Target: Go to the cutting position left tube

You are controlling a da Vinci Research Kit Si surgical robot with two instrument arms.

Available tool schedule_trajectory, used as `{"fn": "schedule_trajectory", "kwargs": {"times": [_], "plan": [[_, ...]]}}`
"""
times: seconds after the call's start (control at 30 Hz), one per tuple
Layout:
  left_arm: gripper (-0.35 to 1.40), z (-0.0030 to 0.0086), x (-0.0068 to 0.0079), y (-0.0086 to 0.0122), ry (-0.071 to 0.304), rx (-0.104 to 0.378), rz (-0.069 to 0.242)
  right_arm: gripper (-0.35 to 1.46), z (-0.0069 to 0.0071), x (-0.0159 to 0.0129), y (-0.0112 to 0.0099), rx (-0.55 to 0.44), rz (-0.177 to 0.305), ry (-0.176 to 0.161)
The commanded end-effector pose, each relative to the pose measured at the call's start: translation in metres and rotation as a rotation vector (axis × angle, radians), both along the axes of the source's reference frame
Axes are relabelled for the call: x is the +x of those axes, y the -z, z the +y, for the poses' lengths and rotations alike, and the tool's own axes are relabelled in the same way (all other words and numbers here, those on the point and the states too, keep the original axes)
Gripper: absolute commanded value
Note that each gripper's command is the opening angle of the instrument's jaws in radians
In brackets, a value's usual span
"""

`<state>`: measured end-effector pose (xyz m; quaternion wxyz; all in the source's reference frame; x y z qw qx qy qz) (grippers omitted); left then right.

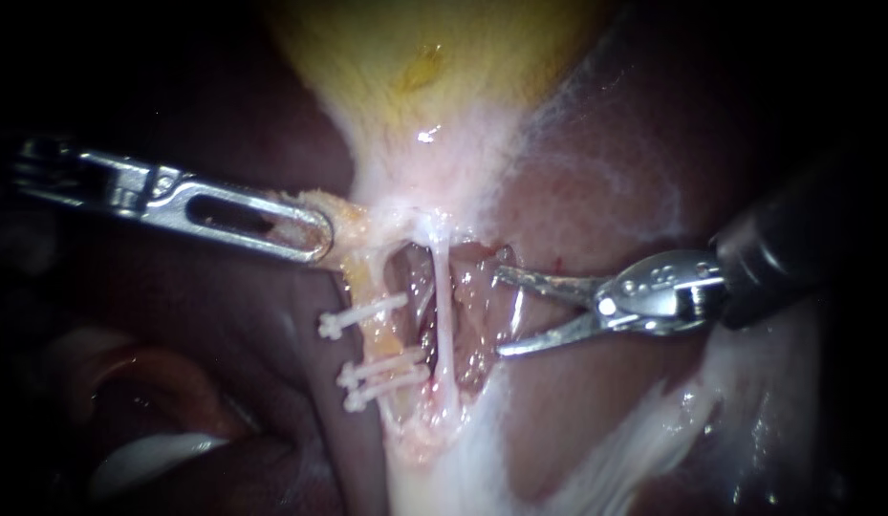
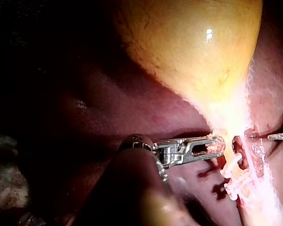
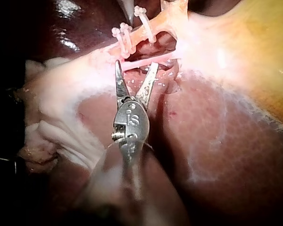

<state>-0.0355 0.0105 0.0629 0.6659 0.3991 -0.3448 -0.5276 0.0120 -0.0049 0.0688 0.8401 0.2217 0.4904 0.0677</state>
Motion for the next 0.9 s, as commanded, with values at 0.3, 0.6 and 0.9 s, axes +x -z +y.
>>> {"fn": "schedule_trajectory", "kwargs": {"times": [0.3,0.6,0.9], "plan": [[-0.35,-0.0001,-0.0001,0.0001,0.003,-0.002,0.002,1.41,-0.0021,0.0033,-0.0012,0.047,-0.009,0.024],[-0.35,-0.0002,-0.0002,0.0002,0.004,-0.002,0.003,1.41,-0.0038,0.0054,-0.0031,0.095,-0.020,0.050],[-0.35,-0.0003,-0.0003,0.0003,0.000,-0.006,0.001,1.41,-0.0043,0.0069,-0.0044,0.122,-0.031,0.057]]}}
